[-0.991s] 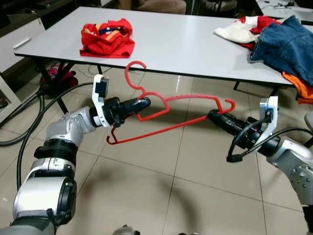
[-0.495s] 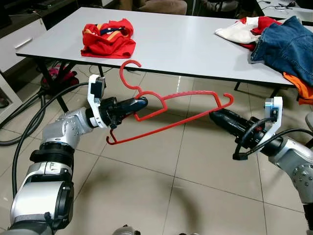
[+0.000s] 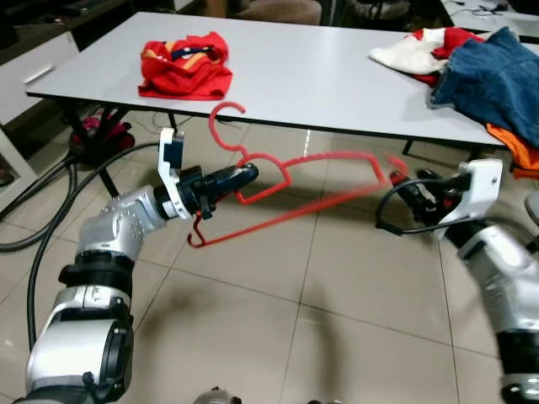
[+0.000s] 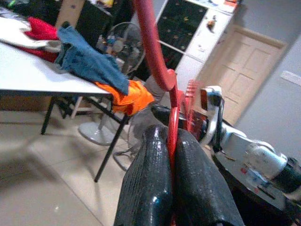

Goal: Hang hanger

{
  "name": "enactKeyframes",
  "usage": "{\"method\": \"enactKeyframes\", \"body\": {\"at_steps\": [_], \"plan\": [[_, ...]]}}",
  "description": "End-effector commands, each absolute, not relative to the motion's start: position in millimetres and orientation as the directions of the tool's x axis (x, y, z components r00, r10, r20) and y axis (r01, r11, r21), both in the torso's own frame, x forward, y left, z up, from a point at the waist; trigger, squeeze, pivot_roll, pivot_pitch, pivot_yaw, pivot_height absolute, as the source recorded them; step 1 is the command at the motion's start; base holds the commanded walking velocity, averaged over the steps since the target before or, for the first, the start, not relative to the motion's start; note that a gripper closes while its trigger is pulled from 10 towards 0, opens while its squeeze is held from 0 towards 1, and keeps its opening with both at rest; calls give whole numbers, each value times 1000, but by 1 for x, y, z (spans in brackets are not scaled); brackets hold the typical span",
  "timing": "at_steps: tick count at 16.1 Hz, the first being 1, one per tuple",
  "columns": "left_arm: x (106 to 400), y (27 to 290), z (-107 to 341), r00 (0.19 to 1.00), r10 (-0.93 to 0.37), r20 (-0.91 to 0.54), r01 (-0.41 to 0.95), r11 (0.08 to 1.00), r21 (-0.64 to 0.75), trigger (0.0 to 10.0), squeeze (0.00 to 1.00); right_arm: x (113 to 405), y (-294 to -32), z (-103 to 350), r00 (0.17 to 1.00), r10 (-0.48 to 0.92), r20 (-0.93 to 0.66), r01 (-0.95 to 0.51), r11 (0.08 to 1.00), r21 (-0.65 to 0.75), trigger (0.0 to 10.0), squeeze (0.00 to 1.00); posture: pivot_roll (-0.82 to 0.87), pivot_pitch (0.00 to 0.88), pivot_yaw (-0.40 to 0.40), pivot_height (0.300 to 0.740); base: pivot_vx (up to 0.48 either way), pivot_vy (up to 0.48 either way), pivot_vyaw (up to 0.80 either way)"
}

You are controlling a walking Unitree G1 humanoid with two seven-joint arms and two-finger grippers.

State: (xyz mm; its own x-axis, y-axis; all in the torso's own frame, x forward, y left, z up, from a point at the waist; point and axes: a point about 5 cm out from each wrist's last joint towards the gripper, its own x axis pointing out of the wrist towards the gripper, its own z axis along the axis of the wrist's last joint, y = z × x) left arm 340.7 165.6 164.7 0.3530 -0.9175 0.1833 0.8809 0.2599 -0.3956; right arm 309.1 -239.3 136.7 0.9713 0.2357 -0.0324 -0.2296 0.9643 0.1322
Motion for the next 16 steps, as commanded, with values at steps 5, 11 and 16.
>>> {"method": "enactKeyframes", "body": {"at_steps": [5, 11, 16], "plan": [[358, 176, 165, 620, -776, 120, 749, 539, -384, 0, 0, 301, -243, 136, 993, -40, 115, 55, 990, -129, 10000, 0, -80, 23, 17, 740, 0, 0, 0], [368, 163, 151, 950, -312, -19, 305, 938, -164, 0, 0, 273, -223, 109, 967, -208, 148, 237, 947, -217, 10000, 0, -51, 52, 22, 740, 0, 0, 0], [336, 126, 137, 978, -206, -14, 207, 976, 61, 10000, 0, 272, -210, 97, 963, -234, 134, 259, 942, -214, 10000, 0, -27, 22, -6, 740, 0, 0, 0]]}}
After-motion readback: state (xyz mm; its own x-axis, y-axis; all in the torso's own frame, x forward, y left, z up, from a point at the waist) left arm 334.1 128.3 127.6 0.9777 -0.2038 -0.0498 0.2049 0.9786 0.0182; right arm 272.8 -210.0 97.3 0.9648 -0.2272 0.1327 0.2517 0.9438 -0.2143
